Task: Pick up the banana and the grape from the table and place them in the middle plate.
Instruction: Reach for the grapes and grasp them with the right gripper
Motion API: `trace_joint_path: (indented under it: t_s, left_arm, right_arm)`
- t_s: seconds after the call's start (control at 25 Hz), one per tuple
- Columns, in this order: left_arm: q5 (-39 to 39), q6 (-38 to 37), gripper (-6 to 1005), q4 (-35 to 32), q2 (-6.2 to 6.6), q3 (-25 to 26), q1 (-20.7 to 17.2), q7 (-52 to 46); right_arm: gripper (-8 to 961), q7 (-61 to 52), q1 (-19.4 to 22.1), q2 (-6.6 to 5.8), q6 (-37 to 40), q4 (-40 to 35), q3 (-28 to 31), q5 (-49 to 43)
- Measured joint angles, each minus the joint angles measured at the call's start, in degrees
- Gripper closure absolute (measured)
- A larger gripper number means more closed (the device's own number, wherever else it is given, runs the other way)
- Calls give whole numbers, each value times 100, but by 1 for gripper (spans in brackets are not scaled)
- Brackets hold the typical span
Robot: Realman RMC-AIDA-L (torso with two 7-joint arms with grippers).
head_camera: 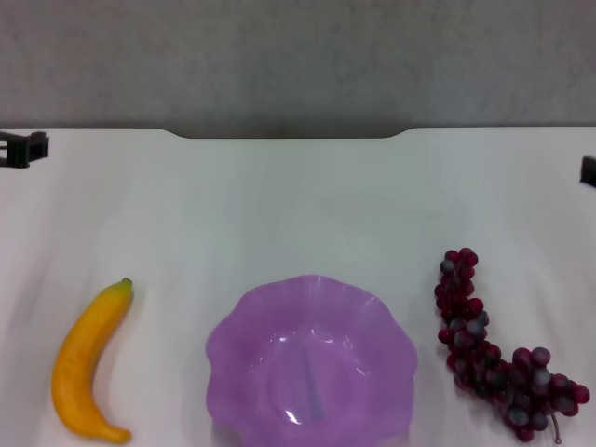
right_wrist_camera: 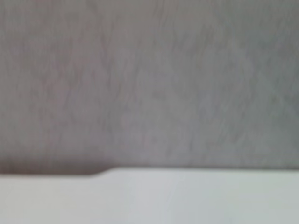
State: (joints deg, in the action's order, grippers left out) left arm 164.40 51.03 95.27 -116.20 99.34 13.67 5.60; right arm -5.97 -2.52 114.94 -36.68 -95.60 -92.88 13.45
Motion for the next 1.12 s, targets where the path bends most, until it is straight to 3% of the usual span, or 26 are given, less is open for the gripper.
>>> trace_joint_path:
  t_s: [0.24, 0.52, 1.12]
  left_arm:
    - [9, 445, 318, -20, 1, 139, 196, -49]
    - [13, 712, 317, -63, 5, 254, 317, -59]
    - [13, 831, 318, -359, 18, 323, 552, -21]
  right_arm:
    - [203, 69, -430, -15, -815, 209, 70, 153]
    - [206, 1181, -790, -20, -783, 1048, 434, 1616]
    - [213, 1933, -1648, -15, -694, 2892, 990, 2263]
